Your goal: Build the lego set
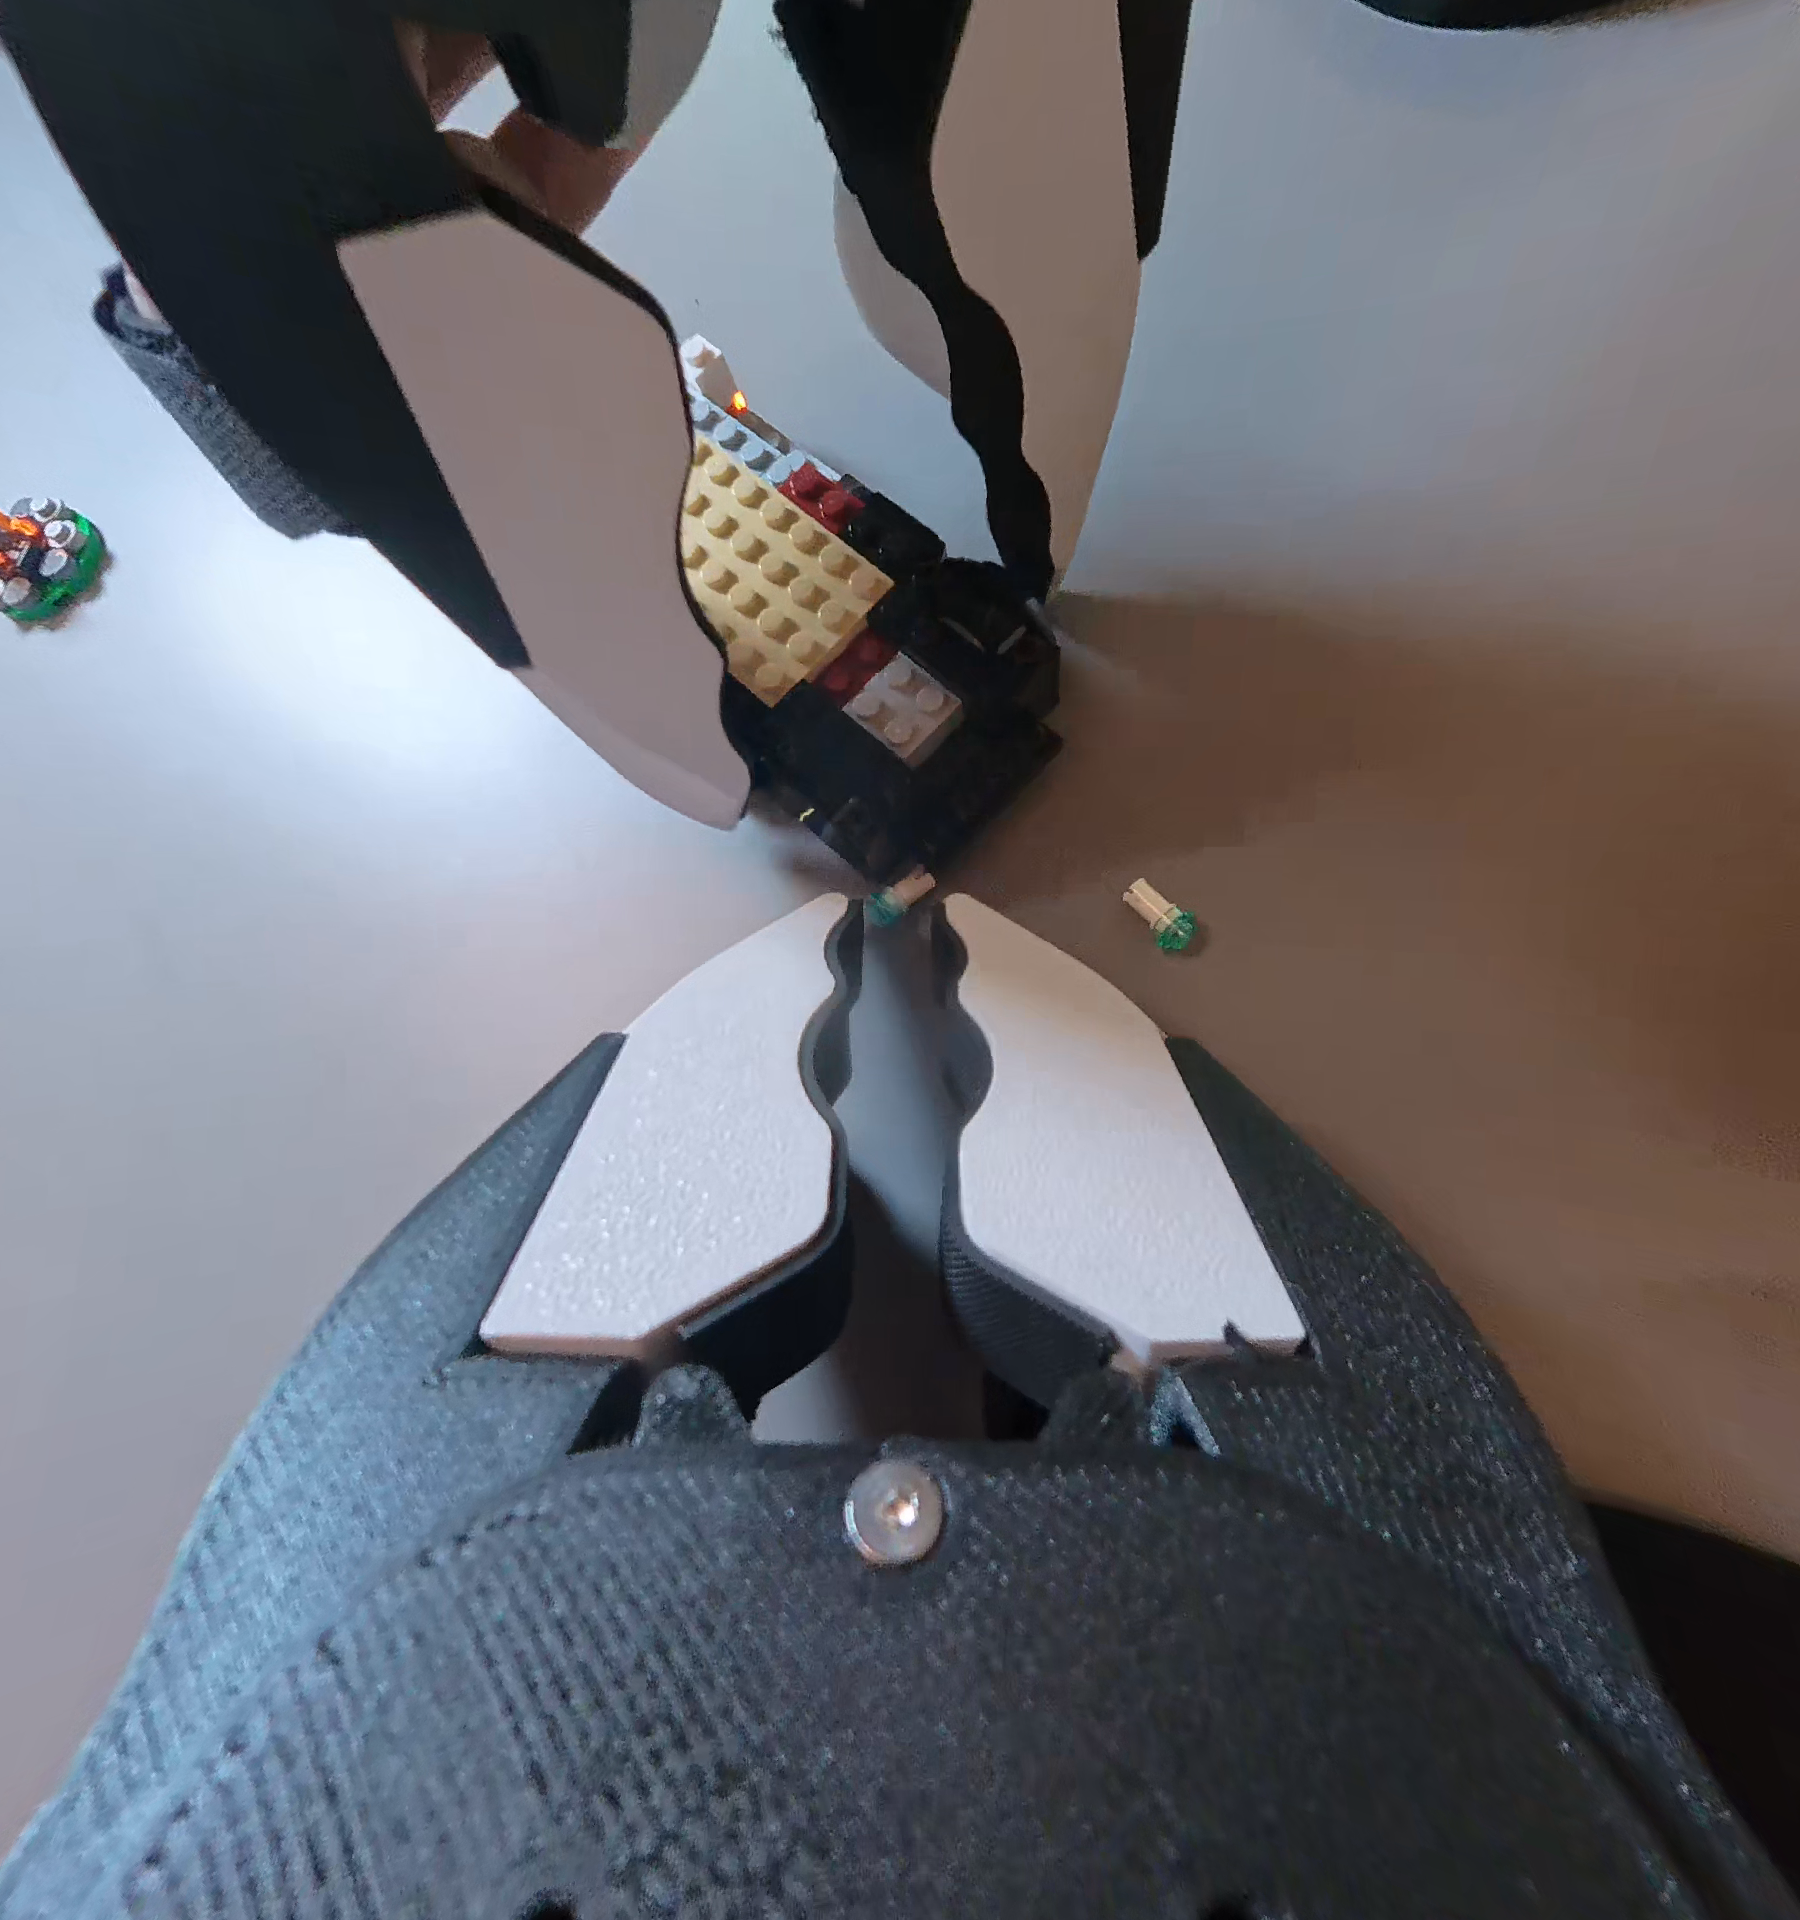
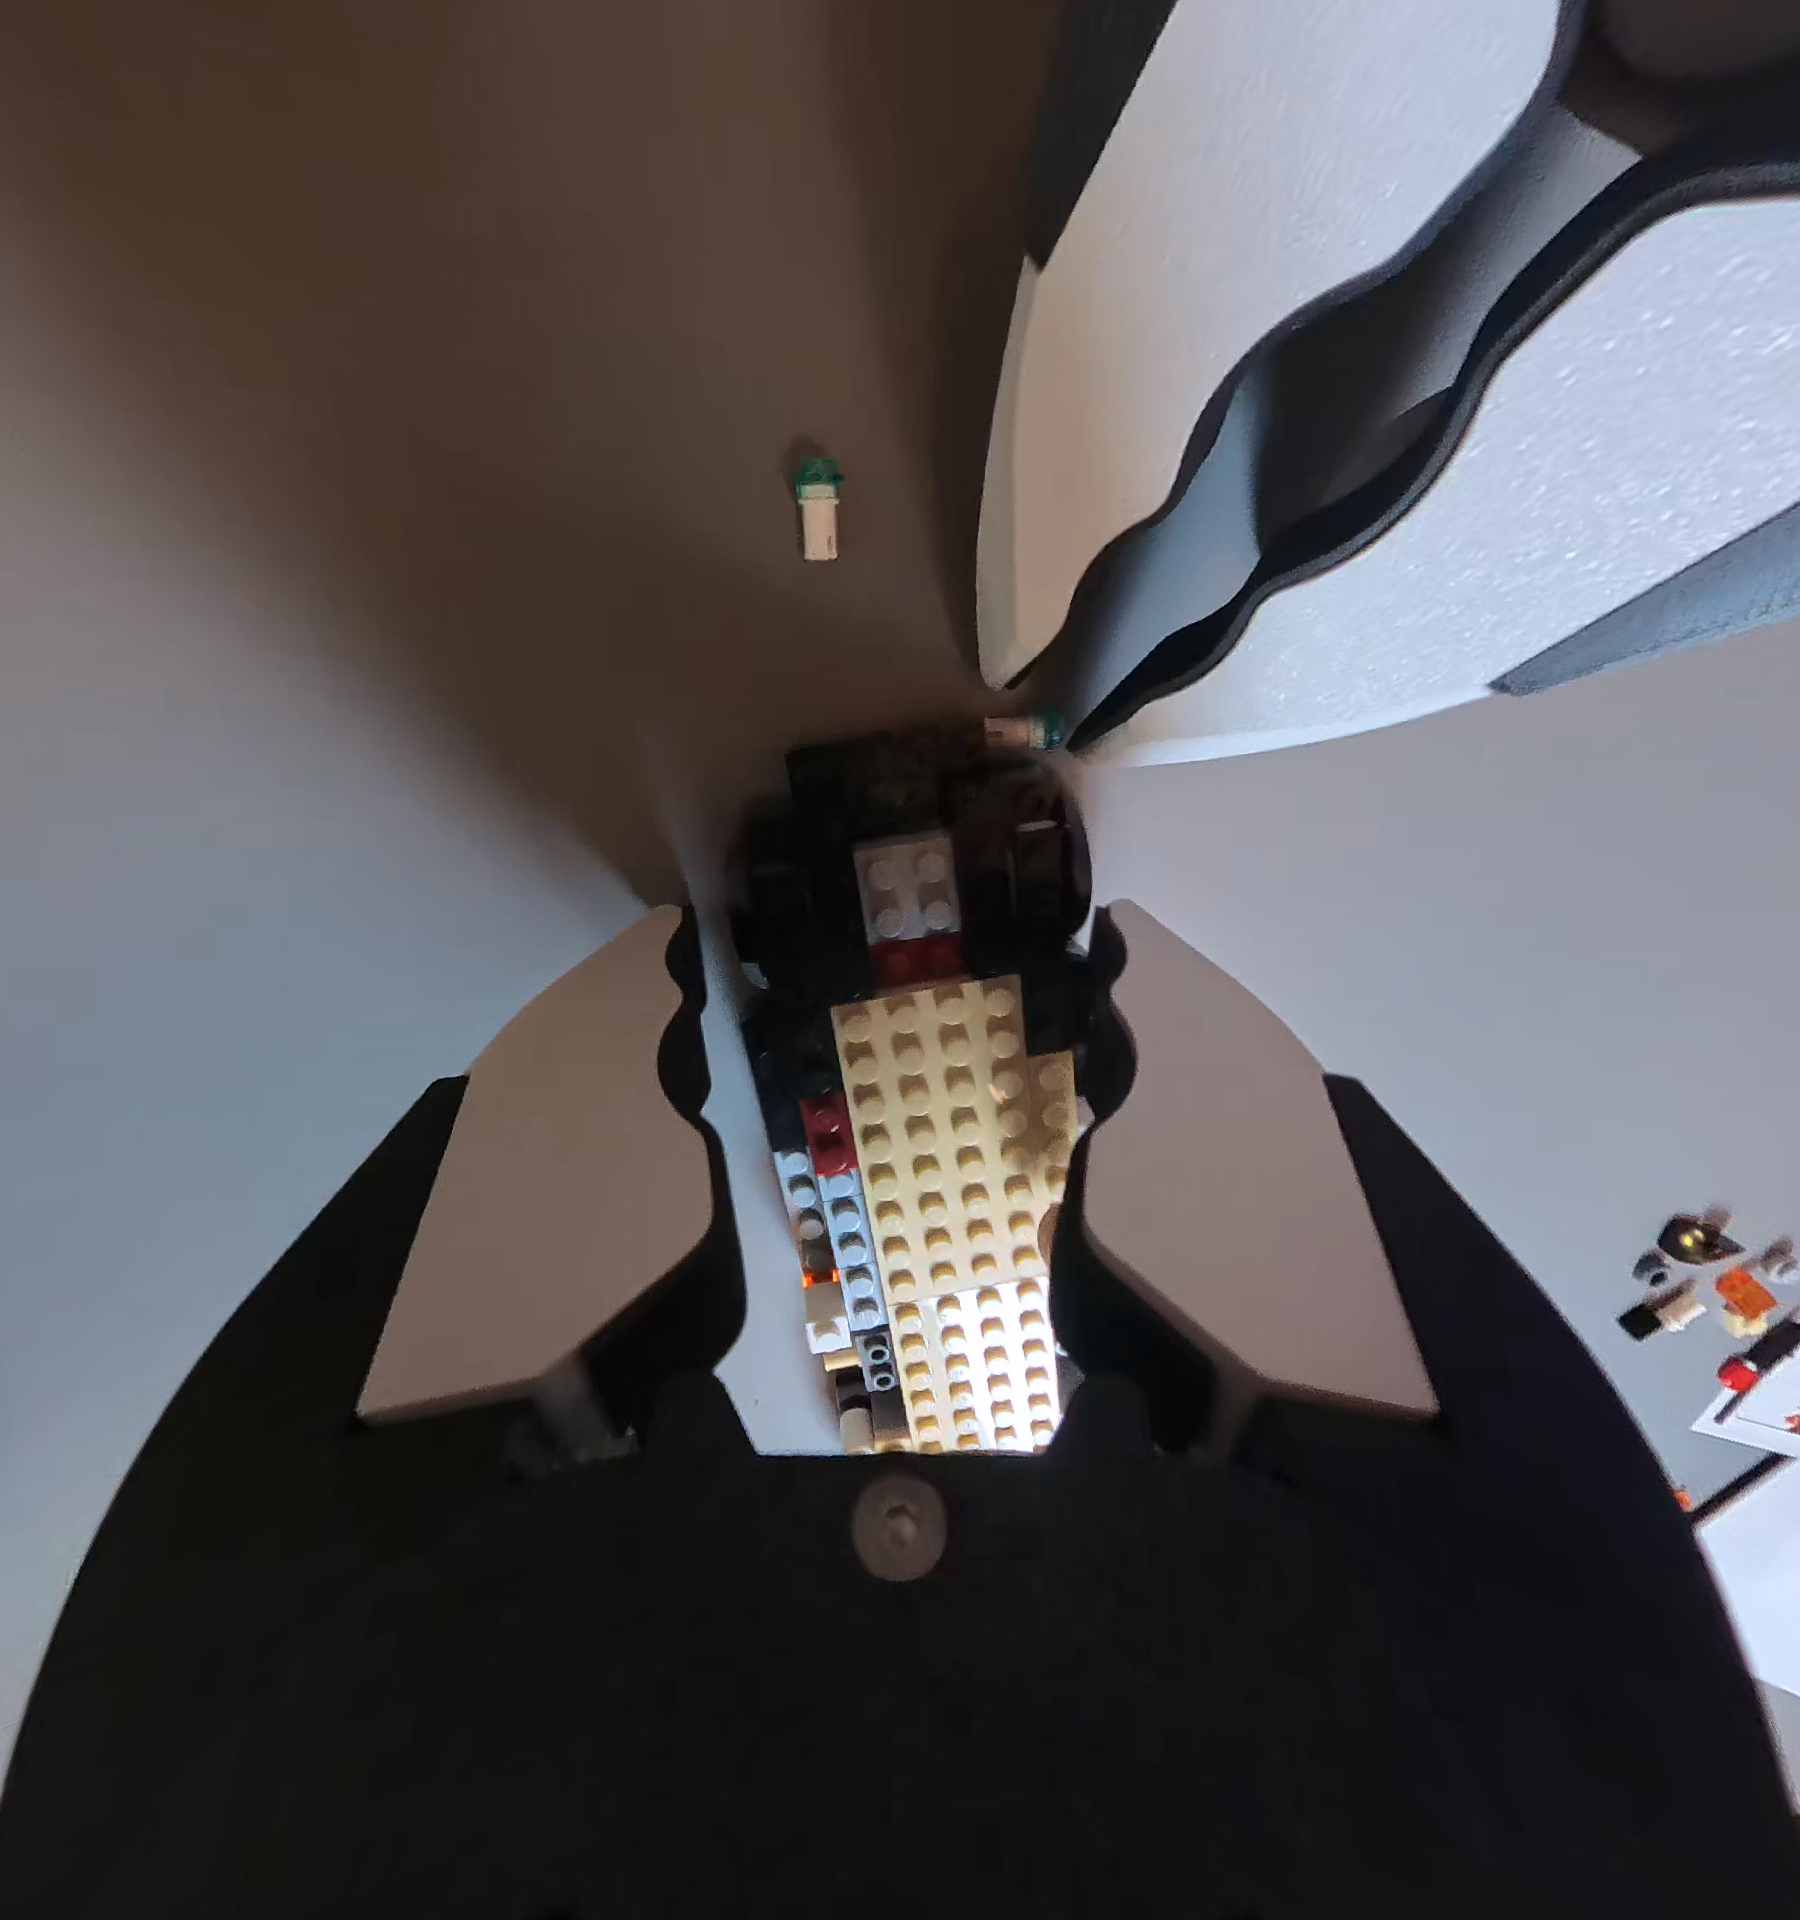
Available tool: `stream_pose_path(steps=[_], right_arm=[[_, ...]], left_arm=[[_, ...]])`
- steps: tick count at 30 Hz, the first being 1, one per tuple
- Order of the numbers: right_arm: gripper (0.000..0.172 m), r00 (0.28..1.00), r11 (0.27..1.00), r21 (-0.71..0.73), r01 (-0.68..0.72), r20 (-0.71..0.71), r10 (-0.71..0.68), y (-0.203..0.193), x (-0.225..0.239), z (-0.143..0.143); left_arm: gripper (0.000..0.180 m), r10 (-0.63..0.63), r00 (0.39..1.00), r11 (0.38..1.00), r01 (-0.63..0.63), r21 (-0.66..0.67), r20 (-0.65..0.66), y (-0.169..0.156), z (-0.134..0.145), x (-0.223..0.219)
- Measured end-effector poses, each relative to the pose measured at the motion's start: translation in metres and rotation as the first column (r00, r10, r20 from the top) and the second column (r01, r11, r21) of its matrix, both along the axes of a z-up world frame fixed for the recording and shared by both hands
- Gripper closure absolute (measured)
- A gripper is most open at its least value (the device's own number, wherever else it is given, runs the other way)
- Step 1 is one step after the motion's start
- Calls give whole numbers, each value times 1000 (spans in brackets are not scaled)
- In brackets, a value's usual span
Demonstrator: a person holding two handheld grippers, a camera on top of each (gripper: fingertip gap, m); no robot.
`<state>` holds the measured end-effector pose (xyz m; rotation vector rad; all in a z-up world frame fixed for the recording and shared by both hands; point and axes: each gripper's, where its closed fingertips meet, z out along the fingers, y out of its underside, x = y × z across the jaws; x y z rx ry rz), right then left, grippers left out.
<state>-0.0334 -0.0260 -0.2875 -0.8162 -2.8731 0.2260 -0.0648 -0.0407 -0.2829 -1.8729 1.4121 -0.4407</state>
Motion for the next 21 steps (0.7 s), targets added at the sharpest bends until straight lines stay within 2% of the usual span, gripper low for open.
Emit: stream_pose_path(steps=[2, 11, 21], right_arm=[[107, 1000, 1000, 2, -17, 4, 17, 1, -1, 0], [108, 999, 998, -60, 22, -48, -25, 0, -3, 1], [109, 990, 993, -107, 56, -121, -69, -2, -4, 5]], left_arm=[[170, -3, 1000, 1000, 3, 3, 2, 1, 0, 0], [175, -9, 1000, 1000, 9, 30, 3, 4, 0, 1], [176, 14, 990, 999, -6, -52, 143, 3, 9, 2]])
